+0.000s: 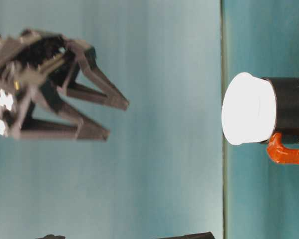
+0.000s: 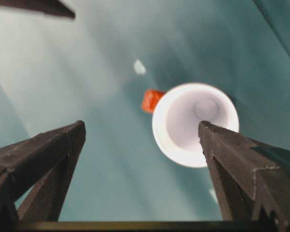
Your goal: Put the paper cup into the moved red handle cup holder.
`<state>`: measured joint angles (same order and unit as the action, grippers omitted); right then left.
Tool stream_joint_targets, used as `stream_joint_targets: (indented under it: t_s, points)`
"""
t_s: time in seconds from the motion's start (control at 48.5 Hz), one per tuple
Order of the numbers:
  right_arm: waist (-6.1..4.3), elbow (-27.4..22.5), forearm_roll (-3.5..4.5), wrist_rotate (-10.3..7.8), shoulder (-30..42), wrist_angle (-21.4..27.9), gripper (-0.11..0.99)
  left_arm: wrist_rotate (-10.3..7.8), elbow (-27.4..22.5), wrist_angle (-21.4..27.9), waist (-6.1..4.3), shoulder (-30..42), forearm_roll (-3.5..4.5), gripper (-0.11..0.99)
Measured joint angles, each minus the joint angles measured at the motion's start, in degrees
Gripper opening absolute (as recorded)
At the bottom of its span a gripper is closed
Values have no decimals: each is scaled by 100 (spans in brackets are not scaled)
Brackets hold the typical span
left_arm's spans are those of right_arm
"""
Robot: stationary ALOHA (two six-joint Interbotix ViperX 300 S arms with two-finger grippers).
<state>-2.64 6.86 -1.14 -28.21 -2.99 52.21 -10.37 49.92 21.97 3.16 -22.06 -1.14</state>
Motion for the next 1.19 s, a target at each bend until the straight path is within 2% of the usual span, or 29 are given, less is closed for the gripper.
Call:
stream_joint_targets:
  t_s: [0.124, 0.247, 0.391, 0.7, 0.886, 0.968, 1.03, 1.195]
  points:
    - [79, 229, 44, 220, -220, -44, 86, 0, 0, 0, 9, 0, 0, 95]
    - [123, 387, 44, 316, -413, -123, 86, 9, 0, 0, 9, 0, -9, 94]
    - [132, 527, 53, 343, -650, -167, 86, 9, 0, 0, 0, 0, 0, 95]
    - [167, 1028, 141, 387, -1274, -334, 84, 9, 0, 0, 9, 0, 0, 95]
    - [281, 1433, 158, 861, -1564, -844, 78, 9, 0, 0, 9, 0, 0, 95]
    - [299, 1600, 158, 1072, -1696, -1195, 78, 9, 0, 0, 0, 0, 0, 95]
    - [299, 1696, 149, 1151, -1793, -1433, 78, 9, 0, 0, 0, -9, 0, 94]
    - [290, 1916, 158, 1178, -1995, -1819, 78, 0, 0, 0, 0, -9, 0, 94]
